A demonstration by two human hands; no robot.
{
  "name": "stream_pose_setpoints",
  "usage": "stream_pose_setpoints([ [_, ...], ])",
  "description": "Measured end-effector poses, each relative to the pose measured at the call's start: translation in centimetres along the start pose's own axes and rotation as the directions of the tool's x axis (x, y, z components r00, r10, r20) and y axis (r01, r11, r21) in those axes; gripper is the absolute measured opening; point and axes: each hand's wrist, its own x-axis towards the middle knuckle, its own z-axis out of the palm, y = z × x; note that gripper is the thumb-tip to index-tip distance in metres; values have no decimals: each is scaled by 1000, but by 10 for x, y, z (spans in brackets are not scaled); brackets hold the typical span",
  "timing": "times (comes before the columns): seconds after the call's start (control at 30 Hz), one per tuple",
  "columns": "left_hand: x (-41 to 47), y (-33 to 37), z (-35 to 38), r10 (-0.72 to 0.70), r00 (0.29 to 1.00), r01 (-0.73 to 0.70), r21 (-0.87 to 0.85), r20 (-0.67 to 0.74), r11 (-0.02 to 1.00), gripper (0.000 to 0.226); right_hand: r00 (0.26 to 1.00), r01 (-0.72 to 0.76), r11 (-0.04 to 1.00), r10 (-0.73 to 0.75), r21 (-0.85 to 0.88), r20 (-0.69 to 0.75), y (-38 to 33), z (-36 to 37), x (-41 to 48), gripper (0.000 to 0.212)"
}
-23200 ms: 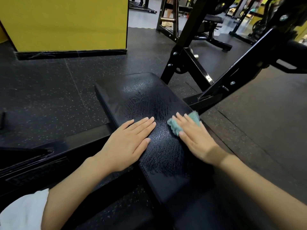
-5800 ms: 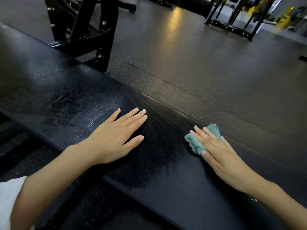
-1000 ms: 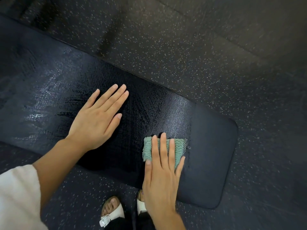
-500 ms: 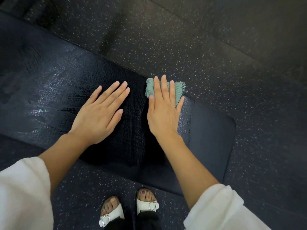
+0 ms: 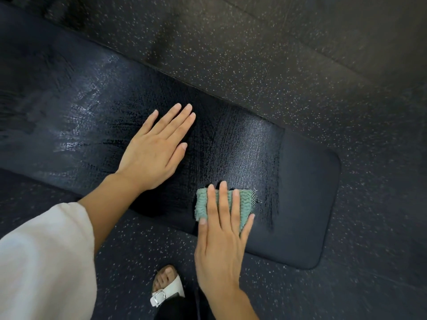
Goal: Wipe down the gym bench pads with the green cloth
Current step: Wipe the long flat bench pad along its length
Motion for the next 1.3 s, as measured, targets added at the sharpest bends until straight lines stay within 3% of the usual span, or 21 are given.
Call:
stream_pose_setpoints([
  [0.2,-1,-3,-1,40,999,-40,-4,17,999,57,997,73,997,-73,9,11,-55,12,17,53],
  [0.37,-1,-5,-2,43,999,-43,4,22,999,57,991,127,991,-125,-44,49,-19,1,4,59],
  [0.67,-3,-1,-2,10,999,-11,27,37,1000,57,986,-167,985,166,-45,-18,109,-32,-28,54],
  [0.83,-3,2,-1,-1,999,0,26,32,1000,57,952,-288,957,290,42,-97,89,-25,-21,53],
  [1.03,-2,3,0,-6,1000,6,39,15,999,58,998,-62,998,62,4,-24,21,-6,-4,53],
  [1.17,-3,3,1,-8,1000,7,51,14,999,57,983,173,984,-170,-45,64,34,-17,0,54],
  [1.3,-2,13,1,-45,999,44,49,18,998,58,994,106,989,-101,-106,48,92,-32,-6,59],
])
